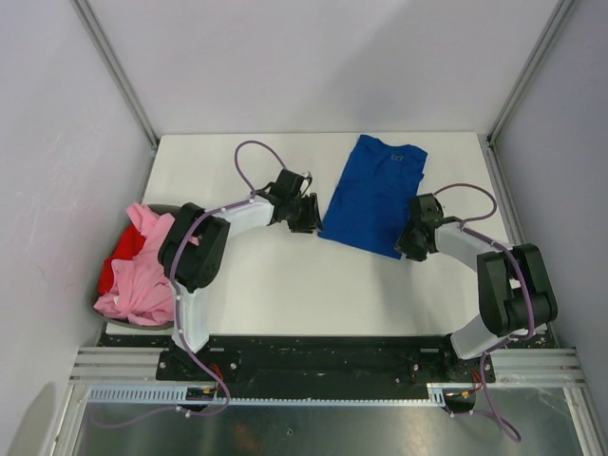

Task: Fold and stack the t-shirts
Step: Fold the folded rectangular tshirt in 1/3 of the way

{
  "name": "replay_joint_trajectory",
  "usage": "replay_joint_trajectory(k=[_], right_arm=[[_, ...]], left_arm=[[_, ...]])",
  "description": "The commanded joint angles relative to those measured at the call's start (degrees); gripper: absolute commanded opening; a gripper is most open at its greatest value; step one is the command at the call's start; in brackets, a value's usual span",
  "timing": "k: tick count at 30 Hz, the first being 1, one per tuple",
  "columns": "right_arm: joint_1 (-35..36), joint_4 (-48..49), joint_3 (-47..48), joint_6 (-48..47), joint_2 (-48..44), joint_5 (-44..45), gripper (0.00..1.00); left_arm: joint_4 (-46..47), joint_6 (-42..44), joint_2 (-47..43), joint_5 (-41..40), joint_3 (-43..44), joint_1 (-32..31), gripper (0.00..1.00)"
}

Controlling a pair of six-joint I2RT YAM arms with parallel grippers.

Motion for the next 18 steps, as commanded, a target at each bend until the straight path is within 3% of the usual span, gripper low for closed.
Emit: replay_joint_trajectory(k=[1, 9, 14, 18], right_arm=[[1.69, -1.04, 1.76, -0.28, 0.60, 2.91, 0.39], [2.38, -2.26, 0.95, -0.11, 0.27, 3.43, 0.38], [2.39, -1.73, 0.86, 0.23, 1.66, 2.69, 0.25], [2.34, -1.32, 0.88, 0.36, 1.83, 2.50, 0.22]], left_arm=[[1.34, 0.24, -2.80, 0.04, -0.14, -0.38, 0.45], [1.41, 0.03, -2.82, -0.39, -0.05, -0.49, 0.45], [1.36, -0.11, -1.79, -0.78, 0.23, -0.65, 0.45], [1.39, -0.30, -0.44, -0.45, 0.75, -0.93, 0.44]])
